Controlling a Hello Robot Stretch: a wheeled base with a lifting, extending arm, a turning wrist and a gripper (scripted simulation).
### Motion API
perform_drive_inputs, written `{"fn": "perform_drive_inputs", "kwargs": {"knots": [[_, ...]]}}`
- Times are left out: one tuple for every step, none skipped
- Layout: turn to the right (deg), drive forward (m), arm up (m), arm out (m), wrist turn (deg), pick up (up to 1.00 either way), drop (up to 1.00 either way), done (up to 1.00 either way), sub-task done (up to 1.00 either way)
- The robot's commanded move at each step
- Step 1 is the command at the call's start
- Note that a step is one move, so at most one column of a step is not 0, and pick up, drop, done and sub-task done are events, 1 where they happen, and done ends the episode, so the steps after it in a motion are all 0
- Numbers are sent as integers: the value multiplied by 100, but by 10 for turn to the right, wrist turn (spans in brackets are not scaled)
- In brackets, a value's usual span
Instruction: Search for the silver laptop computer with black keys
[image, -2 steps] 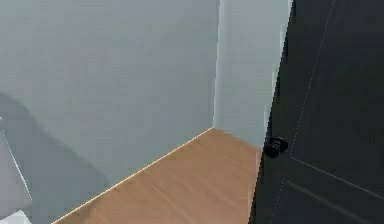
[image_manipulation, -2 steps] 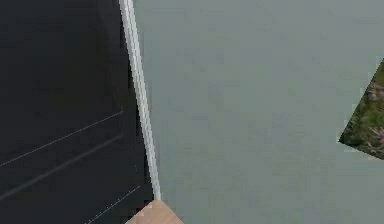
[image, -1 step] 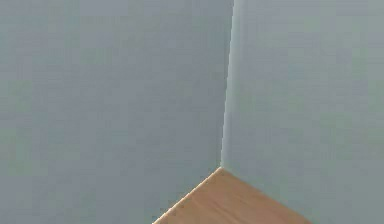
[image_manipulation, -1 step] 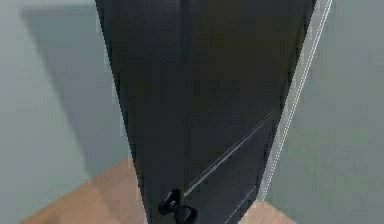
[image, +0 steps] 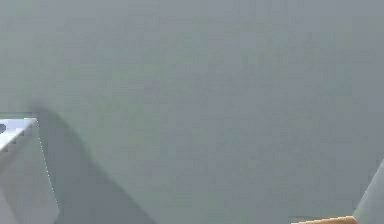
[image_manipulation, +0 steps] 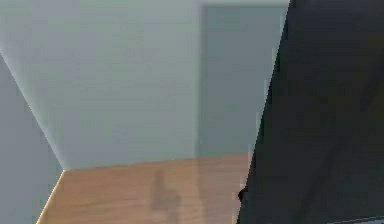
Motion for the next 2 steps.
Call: {"fn": "perform_drive_inputs", "kwargs": {"knots": [[0,15,0,0,0,0,0,0,0],[450,0,0,0,0,0,0,0,0]]}}
